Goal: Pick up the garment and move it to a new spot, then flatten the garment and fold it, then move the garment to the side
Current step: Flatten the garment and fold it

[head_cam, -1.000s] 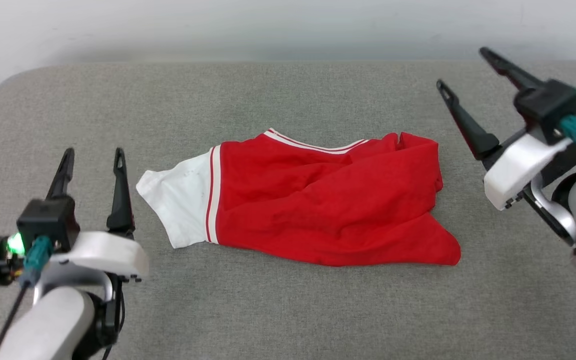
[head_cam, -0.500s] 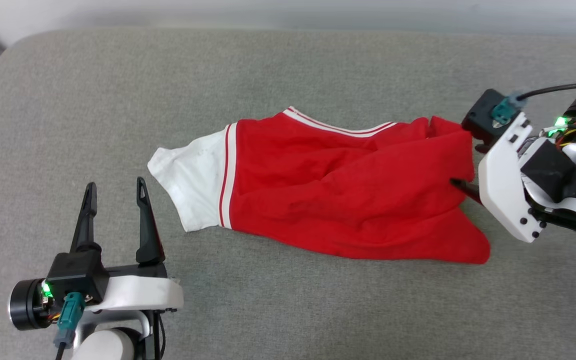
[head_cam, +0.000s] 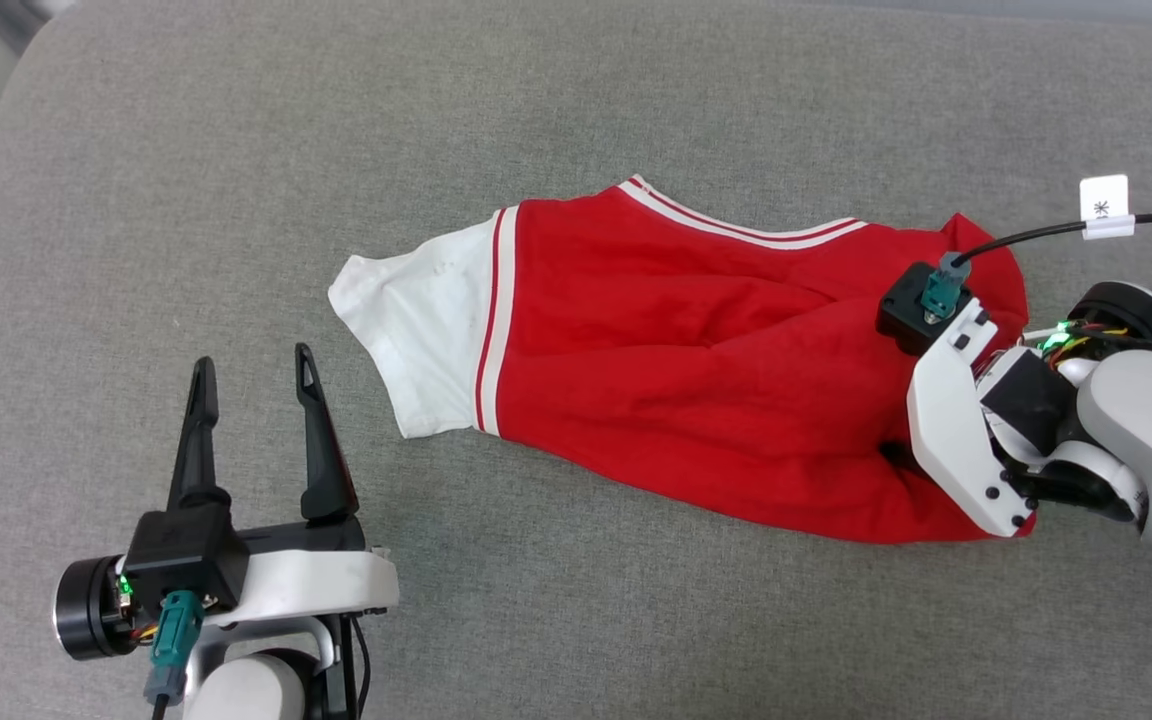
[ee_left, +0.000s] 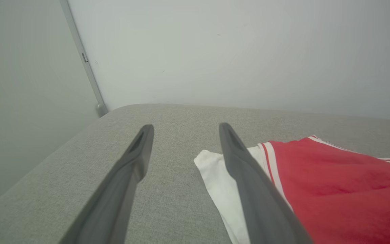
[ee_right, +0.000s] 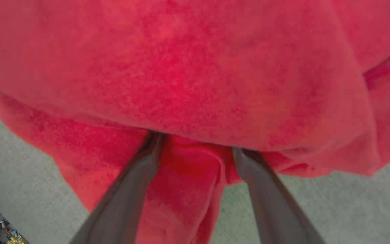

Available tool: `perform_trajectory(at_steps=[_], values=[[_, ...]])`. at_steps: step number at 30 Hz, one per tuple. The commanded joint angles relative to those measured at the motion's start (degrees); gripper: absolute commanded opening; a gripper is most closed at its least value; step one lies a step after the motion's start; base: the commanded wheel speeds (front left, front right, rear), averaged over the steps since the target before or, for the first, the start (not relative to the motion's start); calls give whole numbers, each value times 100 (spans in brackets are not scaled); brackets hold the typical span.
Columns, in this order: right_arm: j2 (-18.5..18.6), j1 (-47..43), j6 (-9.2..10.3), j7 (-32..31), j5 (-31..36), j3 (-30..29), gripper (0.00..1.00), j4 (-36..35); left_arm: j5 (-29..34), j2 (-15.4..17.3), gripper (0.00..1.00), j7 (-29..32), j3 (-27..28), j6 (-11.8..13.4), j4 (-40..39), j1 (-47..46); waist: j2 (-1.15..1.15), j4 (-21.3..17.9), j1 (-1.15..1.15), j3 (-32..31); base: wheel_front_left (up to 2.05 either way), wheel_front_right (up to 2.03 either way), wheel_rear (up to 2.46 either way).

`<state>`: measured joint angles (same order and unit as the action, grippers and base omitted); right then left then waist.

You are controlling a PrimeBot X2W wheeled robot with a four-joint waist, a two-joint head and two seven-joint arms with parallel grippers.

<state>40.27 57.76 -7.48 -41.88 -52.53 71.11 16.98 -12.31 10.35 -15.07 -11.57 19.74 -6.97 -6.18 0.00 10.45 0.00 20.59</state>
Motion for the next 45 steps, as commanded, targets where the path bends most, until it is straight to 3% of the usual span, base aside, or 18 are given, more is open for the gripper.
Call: perform_trajectory(at_steps=[1,3,8,14,24,29,33,38,39,40,41,45], values=[[-122,-530,-10,9,17,327,100,142,106,-110,100,-14,119,-84,43,95,0,-31,0,-53,0,0,0],[-131,-438,-10,218,48,304,0,94,182,-201,100,-14,226,-173,84,165,0,-77,0,-129,0,0,0],[15,-90,1,626,85,223,0,-31,313,-342,100,-14,413,-339,145,283,0,-179,0,-355,0,0,0],[413,130,1,1015,48,203,0,-663,446,-495,100,-14,634,-491,169,541,0,-357,0,-717,0,0,0],[1093,-1345,1,1307,-19,-130,0,-1684,541,-658,100,-14,726,-692,282,938,0,-500,0,-1094,0,0,0],[994,-2723,1,1466,-37,-601,0,-1744,574,-699,100,-14,724,-753,336,988,0,-479,0,-1180,0,0,0],[569,-3832,0,1488,-57,-1044,0,-1361,601,-715,100,-14,743,-773,377,1036,0,-488,0,-1196,0,0,0],[122,-4462,4,1510,383,-1612,0,-1036,632,-730,100,-14,769,-800,444,1071,0,-517,0,-1236,0,0,0],[58,-4490,4,1553,458,-1788,30,-1071,642,-730,100,-14,784,-802,456,1082,0,-538,0,-1254,0,0,0],[33,-4483,5,1588,576,-1965,94,-1150,652,-729,100,-14,797,-808,461,1091,0,-555,0,-1269,0,0,0],[20,-4467,6,1634,707,-2164,100,-1231,657,-731,100,-14,803,-810,477,1113,0,-573,0,-1290,0,0,0],[41,-4511,0,1687,1072,-2913,100,-1733,674,-739,100,-14,803,-819,533,1165,0,-620,0,-1360,0,0,0]])
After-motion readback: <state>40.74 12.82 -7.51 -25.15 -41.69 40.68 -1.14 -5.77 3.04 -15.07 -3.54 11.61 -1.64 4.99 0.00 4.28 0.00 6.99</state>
